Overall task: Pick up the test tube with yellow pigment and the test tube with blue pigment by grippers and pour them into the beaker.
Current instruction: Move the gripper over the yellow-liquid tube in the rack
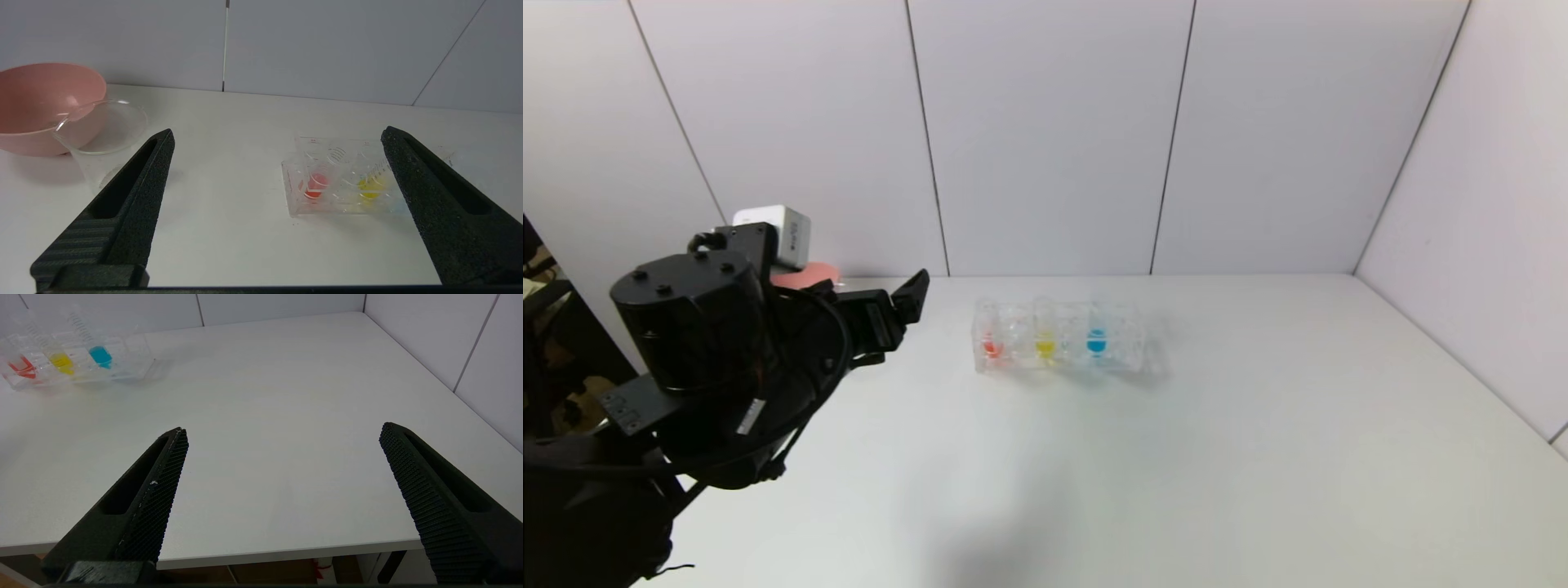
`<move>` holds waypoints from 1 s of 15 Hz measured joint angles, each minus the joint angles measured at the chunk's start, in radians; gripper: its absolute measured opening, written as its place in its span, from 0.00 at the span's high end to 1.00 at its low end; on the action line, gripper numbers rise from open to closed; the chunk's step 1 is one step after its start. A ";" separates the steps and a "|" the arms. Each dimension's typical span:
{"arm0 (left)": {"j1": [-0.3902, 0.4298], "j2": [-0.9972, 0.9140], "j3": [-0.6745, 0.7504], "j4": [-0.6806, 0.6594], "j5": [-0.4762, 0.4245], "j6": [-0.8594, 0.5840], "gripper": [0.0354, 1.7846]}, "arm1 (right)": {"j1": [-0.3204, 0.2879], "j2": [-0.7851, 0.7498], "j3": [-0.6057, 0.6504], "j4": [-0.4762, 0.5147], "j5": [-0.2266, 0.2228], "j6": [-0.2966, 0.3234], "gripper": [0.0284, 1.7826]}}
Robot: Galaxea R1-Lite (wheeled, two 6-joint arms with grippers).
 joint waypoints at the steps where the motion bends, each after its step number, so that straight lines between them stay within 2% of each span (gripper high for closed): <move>1: -0.036 0.032 -0.002 -0.041 0.034 0.001 0.01 | 0.000 0.000 0.000 0.000 0.000 0.000 0.04; 4: -0.092 0.101 -0.016 -0.133 0.069 0.051 0.01 | 0.000 0.000 0.000 0.000 0.000 0.000 0.04; 8: -0.153 0.151 -0.040 -0.134 0.082 0.059 0.01 | 0.000 0.000 0.000 0.000 0.000 0.000 0.04; 15: -0.227 0.275 -0.129 -0.177 0.169 0.058 0.01 | 0.000 0.000 0.000 0.000 0.000 0.000 0.04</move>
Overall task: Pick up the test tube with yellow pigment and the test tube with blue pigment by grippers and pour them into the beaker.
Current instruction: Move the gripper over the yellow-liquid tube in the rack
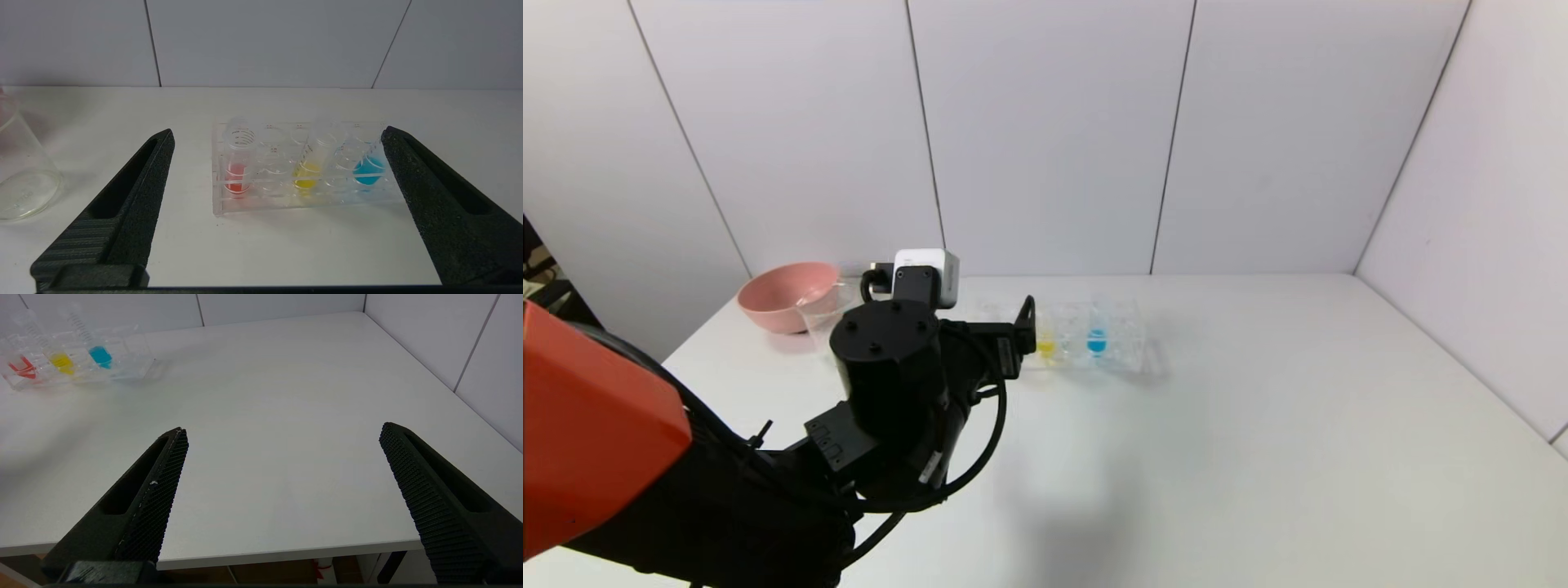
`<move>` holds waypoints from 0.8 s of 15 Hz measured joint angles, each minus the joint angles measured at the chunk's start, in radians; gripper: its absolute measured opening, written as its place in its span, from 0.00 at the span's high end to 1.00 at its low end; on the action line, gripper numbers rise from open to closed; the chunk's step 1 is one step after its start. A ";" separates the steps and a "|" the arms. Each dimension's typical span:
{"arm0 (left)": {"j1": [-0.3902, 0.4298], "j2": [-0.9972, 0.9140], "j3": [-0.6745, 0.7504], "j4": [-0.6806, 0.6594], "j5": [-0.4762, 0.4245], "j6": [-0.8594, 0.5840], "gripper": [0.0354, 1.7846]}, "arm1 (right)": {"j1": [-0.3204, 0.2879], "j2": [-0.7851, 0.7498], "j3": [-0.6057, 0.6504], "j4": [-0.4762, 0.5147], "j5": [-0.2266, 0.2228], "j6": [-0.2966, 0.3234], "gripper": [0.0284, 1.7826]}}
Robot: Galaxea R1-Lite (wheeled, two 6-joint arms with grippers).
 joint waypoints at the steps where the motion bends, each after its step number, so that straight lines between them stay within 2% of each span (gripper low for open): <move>1: -0.008 0.022 -0.016 -0.001 0.013 0.000 0.01 | 0.000 0.000 0.000 0.000 0.000 0.000 0.04; 12: -0.029 0.203 -0.116 -0.064 0.017 0.003 0.01 | 0.000 0.000 0.000 0.000 0.000 0.000 0.04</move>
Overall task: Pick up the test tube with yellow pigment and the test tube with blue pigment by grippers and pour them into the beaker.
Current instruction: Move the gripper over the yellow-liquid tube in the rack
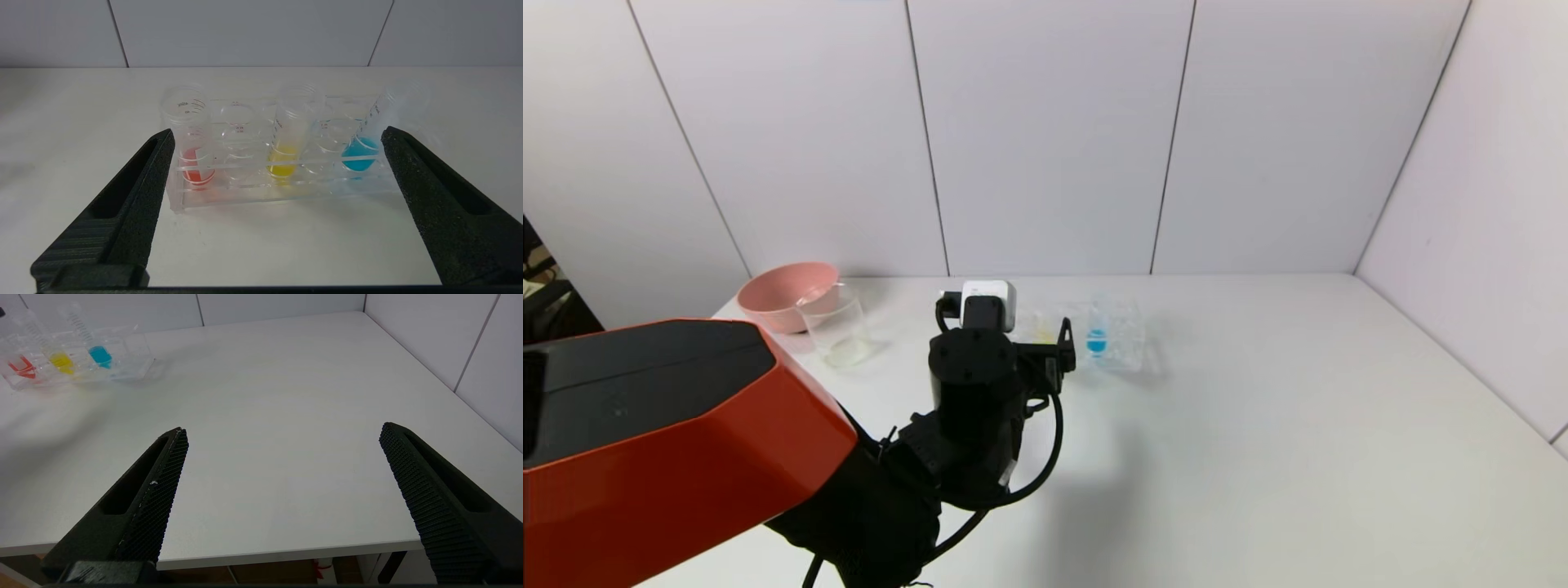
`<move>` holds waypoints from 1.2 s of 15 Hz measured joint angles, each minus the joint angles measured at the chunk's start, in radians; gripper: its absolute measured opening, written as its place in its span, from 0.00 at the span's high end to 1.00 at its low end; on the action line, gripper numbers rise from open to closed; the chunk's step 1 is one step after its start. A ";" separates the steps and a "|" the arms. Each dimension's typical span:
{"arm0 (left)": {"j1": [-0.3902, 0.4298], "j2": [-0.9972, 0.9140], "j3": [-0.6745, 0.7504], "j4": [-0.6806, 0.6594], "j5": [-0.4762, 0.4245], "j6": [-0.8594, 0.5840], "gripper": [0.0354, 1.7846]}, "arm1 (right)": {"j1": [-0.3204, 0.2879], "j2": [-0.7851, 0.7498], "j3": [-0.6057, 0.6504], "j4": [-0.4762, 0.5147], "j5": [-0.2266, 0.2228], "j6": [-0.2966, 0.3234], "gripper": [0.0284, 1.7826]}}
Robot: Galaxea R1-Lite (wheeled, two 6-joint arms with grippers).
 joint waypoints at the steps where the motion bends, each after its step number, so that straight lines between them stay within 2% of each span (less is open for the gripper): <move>1: 0.000 0.015 -0.006 -0.001 -0.001 0.001 0.01 | 0.000 0.000 0.000 0.000 0.000 0.000 0.04; 18: 0.061 0.181 -0.194 0.013 -0.011 0.041 0.01 | 0.000 0.000 0.000 0.000 0.000 0.001 0.04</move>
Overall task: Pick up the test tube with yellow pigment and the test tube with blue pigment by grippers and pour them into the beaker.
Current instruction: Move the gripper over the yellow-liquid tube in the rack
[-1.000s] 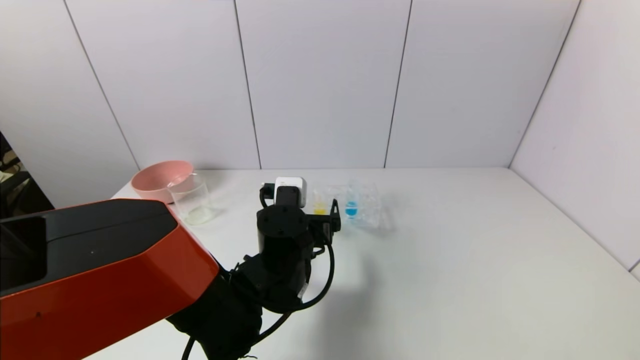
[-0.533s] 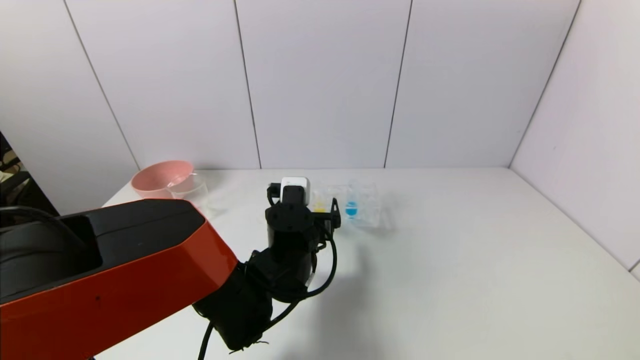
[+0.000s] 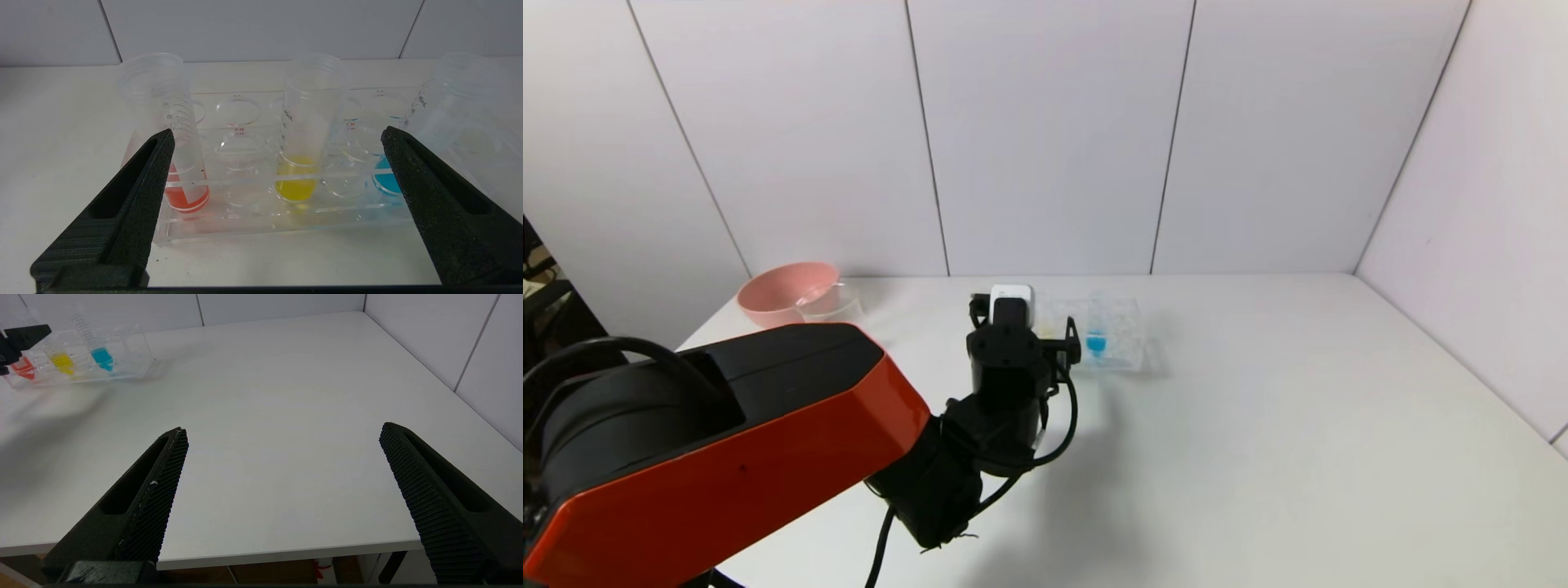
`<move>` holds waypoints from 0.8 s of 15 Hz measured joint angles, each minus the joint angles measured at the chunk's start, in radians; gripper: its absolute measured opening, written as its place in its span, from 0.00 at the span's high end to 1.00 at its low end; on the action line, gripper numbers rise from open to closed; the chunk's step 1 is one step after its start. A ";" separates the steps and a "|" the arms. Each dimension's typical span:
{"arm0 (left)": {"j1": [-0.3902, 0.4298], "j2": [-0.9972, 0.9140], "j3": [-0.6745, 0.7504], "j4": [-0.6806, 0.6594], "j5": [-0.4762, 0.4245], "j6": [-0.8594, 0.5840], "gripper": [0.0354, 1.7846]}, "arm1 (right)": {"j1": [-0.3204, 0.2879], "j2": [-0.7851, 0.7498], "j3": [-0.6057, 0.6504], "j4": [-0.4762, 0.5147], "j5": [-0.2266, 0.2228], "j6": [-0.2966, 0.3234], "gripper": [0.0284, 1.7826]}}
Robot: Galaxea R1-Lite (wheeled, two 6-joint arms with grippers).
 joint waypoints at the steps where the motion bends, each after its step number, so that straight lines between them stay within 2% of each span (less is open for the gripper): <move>1: 0.001 0.007 -0.010 0.002 -0.001 0.002 0.01 | 0.000 0.000 0.000 0.000 0.000 0.000 0.04; 12: 0.006 0.041 -0.129 0.067 -0.007 0.014 0.01 | 0.000 0.000 0.000 0.000 0.000 0.000 0.04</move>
